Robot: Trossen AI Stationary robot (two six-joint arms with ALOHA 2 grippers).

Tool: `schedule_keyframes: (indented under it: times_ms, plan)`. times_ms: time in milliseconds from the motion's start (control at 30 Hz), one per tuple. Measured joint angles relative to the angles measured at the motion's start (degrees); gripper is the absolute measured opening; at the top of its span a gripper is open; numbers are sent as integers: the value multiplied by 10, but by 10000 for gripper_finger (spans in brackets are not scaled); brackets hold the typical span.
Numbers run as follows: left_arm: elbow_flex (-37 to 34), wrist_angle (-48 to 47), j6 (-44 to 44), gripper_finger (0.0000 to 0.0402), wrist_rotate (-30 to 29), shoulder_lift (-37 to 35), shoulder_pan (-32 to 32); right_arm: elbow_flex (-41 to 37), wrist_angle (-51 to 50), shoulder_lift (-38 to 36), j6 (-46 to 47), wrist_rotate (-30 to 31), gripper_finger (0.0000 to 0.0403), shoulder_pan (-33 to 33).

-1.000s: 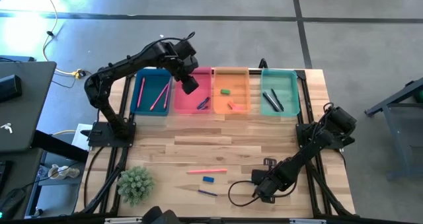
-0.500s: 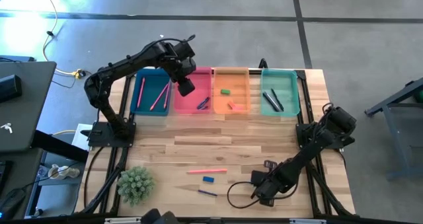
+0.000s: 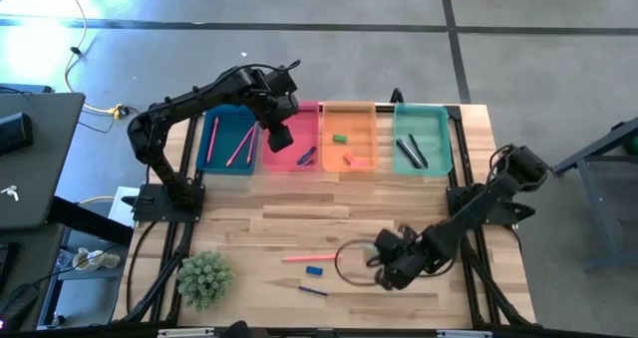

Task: Sort crayons/erasers/pens/pencils in bins
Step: Put the light blue pen into the green bin

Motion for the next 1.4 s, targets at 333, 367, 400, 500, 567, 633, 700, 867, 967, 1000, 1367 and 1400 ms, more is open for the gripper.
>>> schedule_keyframes:
  times_ms: [333,367,400,500,567,633,700,867,967,1000,1367,1400]
  plan:
    - [0,3,30,156,0,0,-34,0,-103,-100,57,210,3,-60]
    - [0,5,30,156,0,0,-38,0,-113,-110,57,223,3,-68]
    - [0,6,30,156,1,0,-41,1,-121,-121,56,234,3,-77]
    - [0,15,30,156,1,0,-49,1,-145,-150,55,263,3,-107]
    - [0,25,30,156,1,0,-53,1,-162,-170,55,282,3,-128]
    - [0,38,30,156,1,0,-58,1,-185,-190,54,295,3,-150]
    - [0,45,30,156,1,0,-62,1,-208,-211,45,300,3,-173]
    - [0,48,26,156,1,0,-72,1,-257,-264,0,300,3,-235]
    - [0,48,21,156,1,0,-77,1,-281,-293,-40,302,3,-275]
    - [0,48,16,156,1,0,-79,1,-287,-302,-59,302,3,-290]
    - [0,49,-66,156,2,0,-101,1,-324,-381,-300,232,3,-469]
    - [0,49,-71,156,2,0,-104,2,-328,-383,-314,226,3,-487]
